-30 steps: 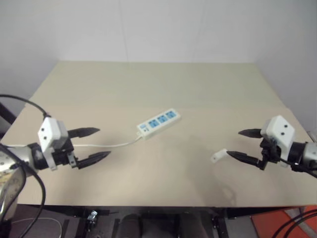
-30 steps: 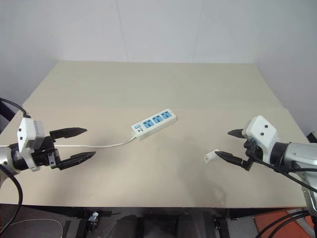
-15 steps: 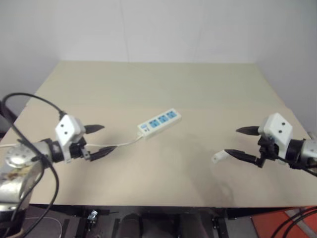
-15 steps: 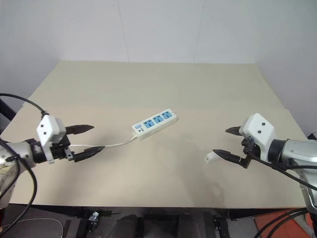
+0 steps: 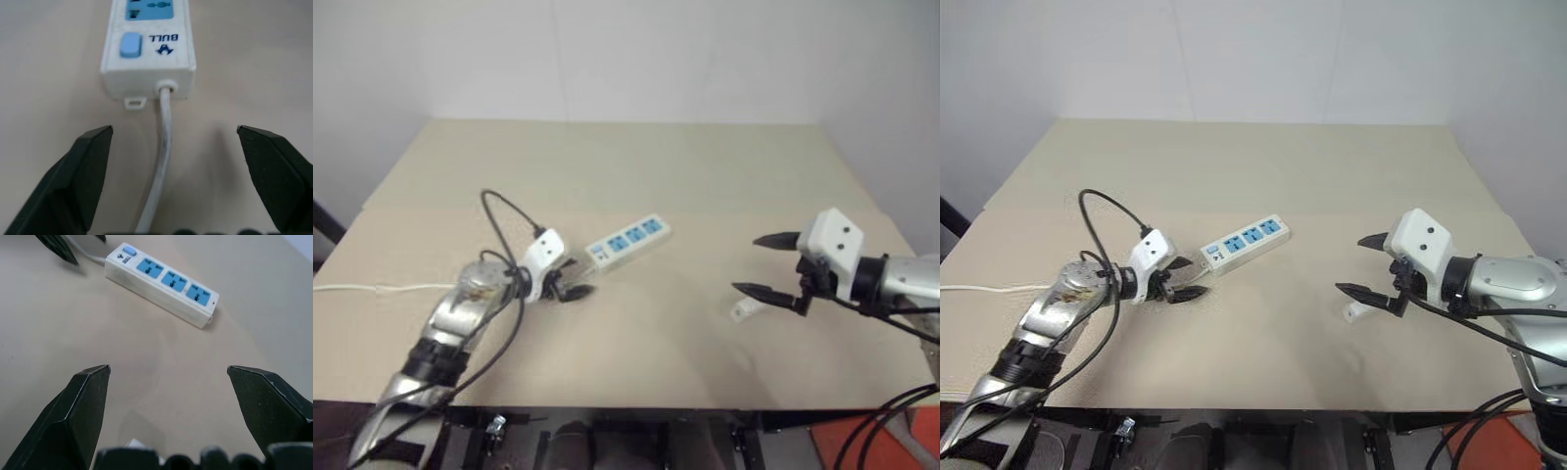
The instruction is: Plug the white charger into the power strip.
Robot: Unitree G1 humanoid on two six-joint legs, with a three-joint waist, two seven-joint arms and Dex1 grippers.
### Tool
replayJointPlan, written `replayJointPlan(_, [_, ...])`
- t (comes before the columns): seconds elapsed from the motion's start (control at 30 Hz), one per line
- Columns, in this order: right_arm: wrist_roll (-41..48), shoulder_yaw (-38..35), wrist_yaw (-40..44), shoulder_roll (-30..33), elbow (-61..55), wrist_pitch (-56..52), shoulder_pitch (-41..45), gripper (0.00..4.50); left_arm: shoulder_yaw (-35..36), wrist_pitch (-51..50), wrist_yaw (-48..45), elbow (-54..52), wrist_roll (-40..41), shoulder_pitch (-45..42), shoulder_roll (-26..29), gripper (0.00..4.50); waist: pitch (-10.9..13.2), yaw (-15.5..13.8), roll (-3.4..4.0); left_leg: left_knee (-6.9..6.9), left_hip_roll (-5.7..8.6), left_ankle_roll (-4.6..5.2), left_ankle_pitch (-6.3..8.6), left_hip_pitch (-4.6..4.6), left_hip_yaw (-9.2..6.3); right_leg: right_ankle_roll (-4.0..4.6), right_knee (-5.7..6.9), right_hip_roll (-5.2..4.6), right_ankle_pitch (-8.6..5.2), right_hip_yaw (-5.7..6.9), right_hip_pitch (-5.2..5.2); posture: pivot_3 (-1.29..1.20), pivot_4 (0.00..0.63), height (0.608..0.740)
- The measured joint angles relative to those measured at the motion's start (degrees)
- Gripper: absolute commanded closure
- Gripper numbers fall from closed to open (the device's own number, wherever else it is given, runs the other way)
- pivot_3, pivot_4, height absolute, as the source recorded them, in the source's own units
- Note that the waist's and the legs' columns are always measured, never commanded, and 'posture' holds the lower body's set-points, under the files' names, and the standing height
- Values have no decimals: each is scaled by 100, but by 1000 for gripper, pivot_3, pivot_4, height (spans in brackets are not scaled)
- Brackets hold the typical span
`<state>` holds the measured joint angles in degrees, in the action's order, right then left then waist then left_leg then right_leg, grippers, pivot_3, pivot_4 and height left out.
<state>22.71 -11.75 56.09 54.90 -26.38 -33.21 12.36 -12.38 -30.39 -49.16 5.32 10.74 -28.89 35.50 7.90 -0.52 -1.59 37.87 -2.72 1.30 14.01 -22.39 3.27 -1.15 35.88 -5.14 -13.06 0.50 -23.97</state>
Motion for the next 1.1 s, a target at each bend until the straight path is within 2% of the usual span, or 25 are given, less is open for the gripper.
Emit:
replayJointPlan(0.23, [14, 0, -3, 0, -54, 2, -27, 0, -108, -31, -41, 304, -173, -152, -166, 3415, 0, -5, 0, 2, 0, 0, 0, 5, -2, 0, 5, -1, 0, -1, 3, 0, 150, 740])
replayJointPlan(0.37, [46, 0, -2, 0, -55, 3, -43, 0, -68, -66, -54, 267, -167, -115, -149, 4469, 0, -4, 0, 2, 0, 0, 0, 5, -2, 0, 6, -1, 0, -1, 3, 0, 150, 740])
replayJointPlan(0.5, [62, 1, -1, -1, -53, 18, -49, 0, 47, 231, -381, -64, -90, 282, 34, 4469, 0, 18, 0, 1, -1, 0, 0, 3, 0, 0, 6, -1, 0, -3, -2, 0, 150, 740])
replayJointPlan(0.7, [89, 0, 3, -3, -50, 31, -107, 0, 170, 1334, -1260, -745, -95, 1257, 1038, 4469, -1, 30, 2, 0, -4, 0, 0, 7, 5, 2, 9, -2, -1, -6, -4, 0, 150, 740])
replayJointPlan(0.87, [107, 1, 3, -3, -50, 34, -140, 0, 562, 1791, -1207, -699, 16, 1588, 959, 3006, -1, -24, 2, 0, -4, 0, 0, 5, 6, 1, 6, -5, -1, -2, -3, 0, 150, 740])
replayJointPlan(1.1, [110, 1, -1, -3, -50, 35, -185, 0, 1080, 2070, -1753, -829, 928, 1813, 704, 801, -1, -5, 2, 0, -5, 0, 0, 1, 8, 1, 7, -3, 0, -3, -7, 0, 150, 740])
